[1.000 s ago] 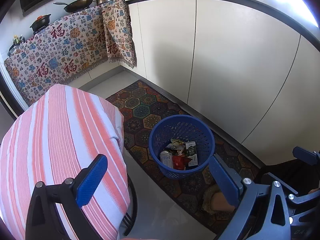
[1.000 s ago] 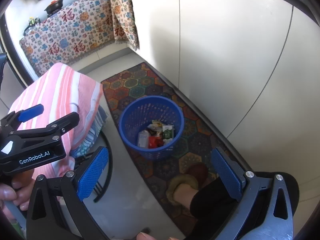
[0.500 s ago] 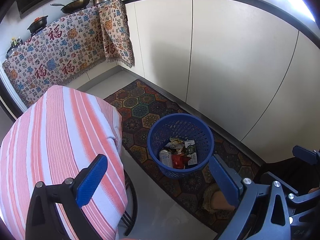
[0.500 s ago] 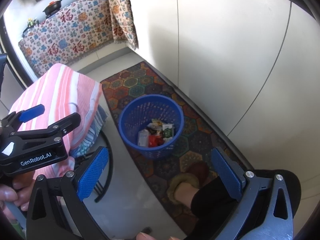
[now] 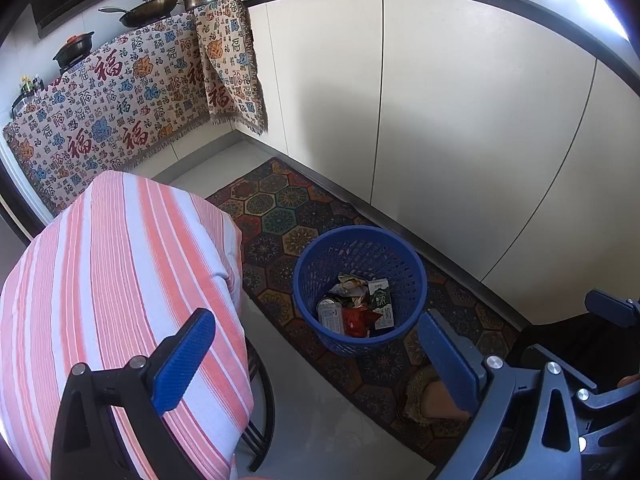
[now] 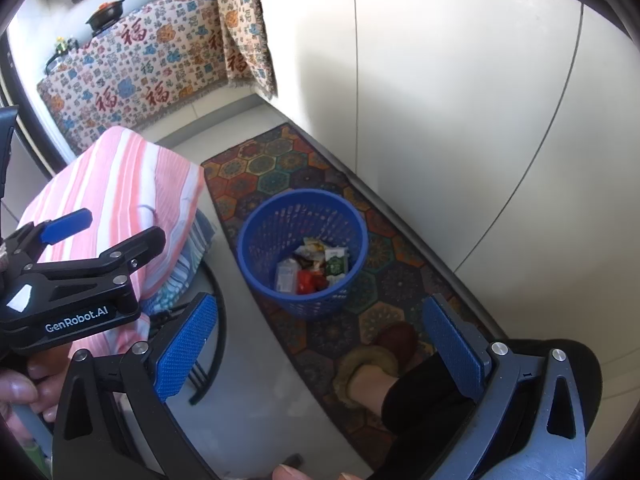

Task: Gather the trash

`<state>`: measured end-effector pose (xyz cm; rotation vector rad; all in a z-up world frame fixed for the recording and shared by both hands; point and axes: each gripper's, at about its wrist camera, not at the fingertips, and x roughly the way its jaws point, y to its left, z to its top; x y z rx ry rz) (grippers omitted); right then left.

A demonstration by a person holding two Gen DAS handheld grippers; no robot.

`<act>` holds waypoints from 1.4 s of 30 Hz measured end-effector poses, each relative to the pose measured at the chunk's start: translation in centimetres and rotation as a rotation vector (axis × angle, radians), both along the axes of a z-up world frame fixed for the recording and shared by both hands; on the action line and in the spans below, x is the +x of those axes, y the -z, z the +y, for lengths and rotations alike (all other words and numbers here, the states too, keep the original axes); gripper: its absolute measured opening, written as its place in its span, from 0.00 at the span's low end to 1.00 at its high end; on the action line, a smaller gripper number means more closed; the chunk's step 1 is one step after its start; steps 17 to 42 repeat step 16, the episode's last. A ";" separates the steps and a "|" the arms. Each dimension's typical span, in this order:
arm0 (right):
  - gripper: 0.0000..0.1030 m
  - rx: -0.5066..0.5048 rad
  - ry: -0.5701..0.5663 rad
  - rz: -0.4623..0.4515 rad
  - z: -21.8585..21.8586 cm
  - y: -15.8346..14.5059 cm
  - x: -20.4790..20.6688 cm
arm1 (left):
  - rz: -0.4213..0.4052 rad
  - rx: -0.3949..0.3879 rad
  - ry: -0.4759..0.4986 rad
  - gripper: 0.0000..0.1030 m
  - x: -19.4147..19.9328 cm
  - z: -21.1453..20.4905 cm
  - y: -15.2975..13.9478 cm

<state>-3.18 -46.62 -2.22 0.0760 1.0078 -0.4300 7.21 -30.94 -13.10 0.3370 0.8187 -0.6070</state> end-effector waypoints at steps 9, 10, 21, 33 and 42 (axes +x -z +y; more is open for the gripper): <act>1.00 -0.002 0.006 0.003 -0.3 0.2 0.0 | 0.006 0.001 0.009 1.00 -0.1 -0.2 0.4; 1.00 -0.002 0.008 0.004 -0.3 0.2 0.0 | 0.012 -0.009 0.008 1.00 -0.1 0.0 0.4; 1.00 -0.006 0.008 0.022 -0.4 0.5 0.6 | 0.014 -0.025 0.009 0.99 -0.3 1.0 -0.2; 1.00 -0.006 0.008 0.022 -0.4 0.5 0.6 | 0.014 -0.025 0.009 0.99 -0.3 1.0 -0.2; 1.00 -0.006 0.008 0.022 -0.4 0.5 0.6 | 0.014 -0.025 0.009 0.99 -0.3 1.0 -0.2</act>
